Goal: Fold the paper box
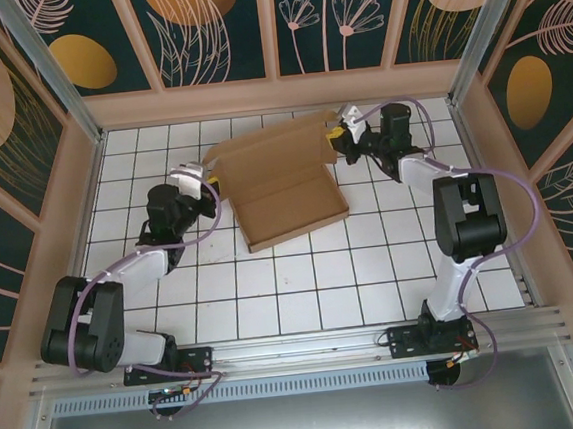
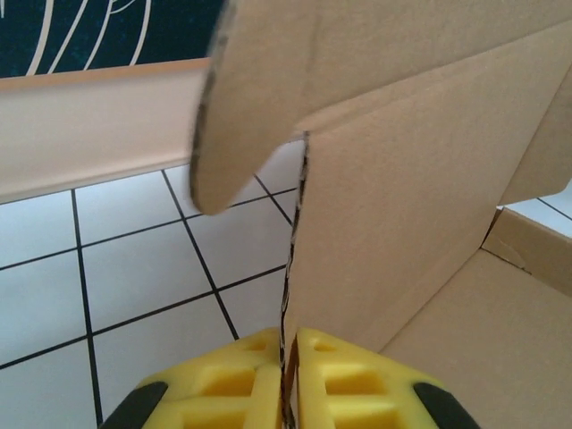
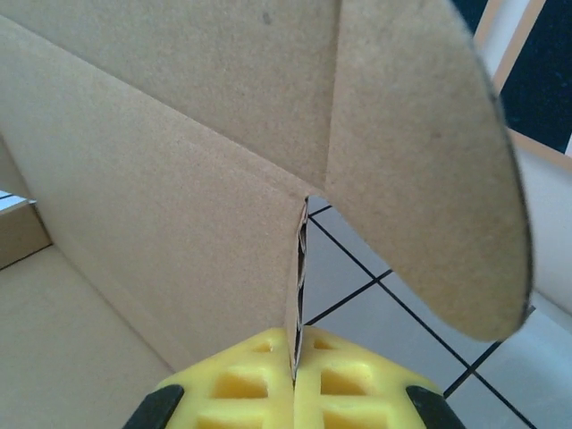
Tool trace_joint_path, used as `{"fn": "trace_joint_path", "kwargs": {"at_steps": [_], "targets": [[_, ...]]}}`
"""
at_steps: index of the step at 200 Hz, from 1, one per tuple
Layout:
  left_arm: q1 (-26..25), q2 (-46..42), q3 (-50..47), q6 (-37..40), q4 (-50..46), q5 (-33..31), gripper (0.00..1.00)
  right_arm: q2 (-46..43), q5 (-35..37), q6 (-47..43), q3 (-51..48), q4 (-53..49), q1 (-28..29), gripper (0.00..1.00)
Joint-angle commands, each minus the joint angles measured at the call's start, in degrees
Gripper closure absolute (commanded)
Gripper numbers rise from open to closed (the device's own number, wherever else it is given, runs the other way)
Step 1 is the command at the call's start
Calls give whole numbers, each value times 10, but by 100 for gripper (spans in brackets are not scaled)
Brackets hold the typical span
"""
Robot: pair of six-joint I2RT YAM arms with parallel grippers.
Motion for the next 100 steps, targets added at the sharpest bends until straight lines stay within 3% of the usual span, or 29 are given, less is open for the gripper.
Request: {"fn": "trace_joint_path", "kwargs": {"at_steps": [1, 40, 82, 100], "targets": [[3, 11, 27, -1, 34, 16, 91, -45, 40, 42, -34, 22, 21, 100], [3, 24, 39, -61, 65, 9, 95, -77, 175, 117, -52, -3, 76, 100], [-1, 45, 30, -155, 114, -14, 95, -67, 445, 233, -50, 7, 176, 100], [-13, 53, 30, -161, 119, -40, 94, -59, 566, 347, -35, 6, 209, 100]]}}
